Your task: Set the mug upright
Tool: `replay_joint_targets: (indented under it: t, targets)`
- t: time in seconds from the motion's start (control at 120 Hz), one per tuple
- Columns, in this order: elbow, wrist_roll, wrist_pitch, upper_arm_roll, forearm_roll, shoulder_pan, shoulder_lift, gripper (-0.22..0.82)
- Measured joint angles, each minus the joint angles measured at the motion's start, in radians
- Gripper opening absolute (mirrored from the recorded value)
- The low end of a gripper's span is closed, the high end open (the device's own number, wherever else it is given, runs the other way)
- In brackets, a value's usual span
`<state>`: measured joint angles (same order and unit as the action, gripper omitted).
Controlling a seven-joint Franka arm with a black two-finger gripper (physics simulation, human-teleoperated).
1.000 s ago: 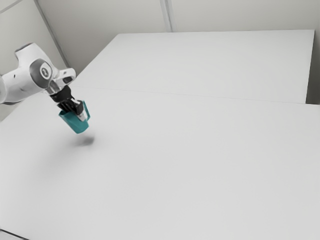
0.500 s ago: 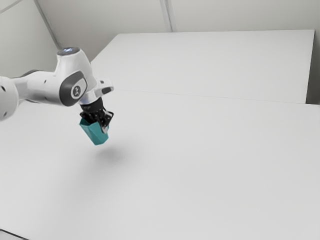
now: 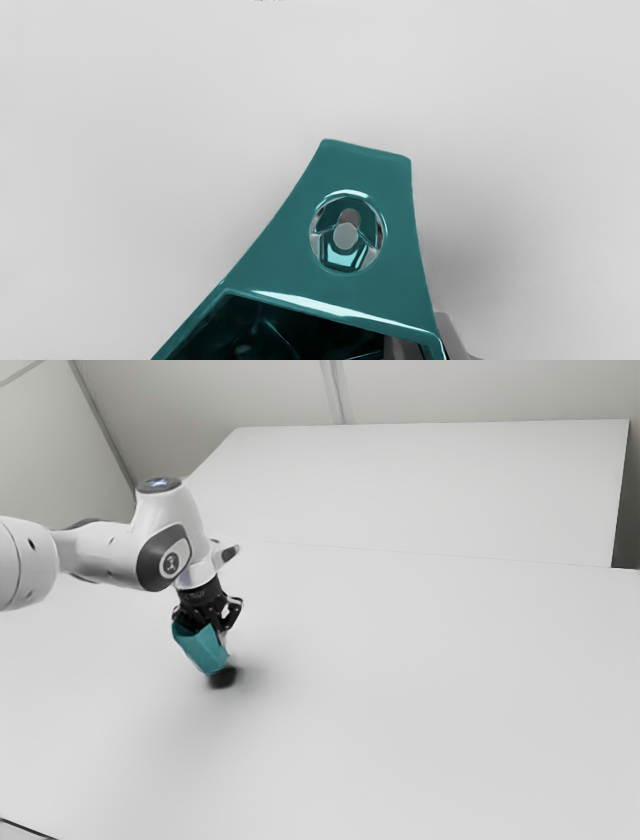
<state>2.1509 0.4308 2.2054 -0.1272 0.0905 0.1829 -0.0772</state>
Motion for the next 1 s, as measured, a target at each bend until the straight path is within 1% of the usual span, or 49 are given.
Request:
replay_joint_targets:
  t: [0.083,0.325,0.5,0.65,0.733,0.85,1.0]
  targets:
    - [0.000,0.041,0.012,0.000,0.004,0.028,-0.017,-0.18]
    - [0.000,0.132,0.051,0.000,0.008,0.013,-0.063,-0.18]
    - [0.000,0.179,0.070,0.000,0.008,0.013,-0.078,-0.18]
    - [-0.002,0.196,0.073,-0.001,0.006,0.011,-0.064,0.16]
    - [-0.005,0.204,0.066,-0.002,0.005,0.006,-0.050,0.31]
    - [-0.011,0.214,0.040,-0.001,0.006,0.006,-0.010,0.43]
    - [-0.016,0.223,-0.004,-0.002,0.006,0.002,0.050,0.52]
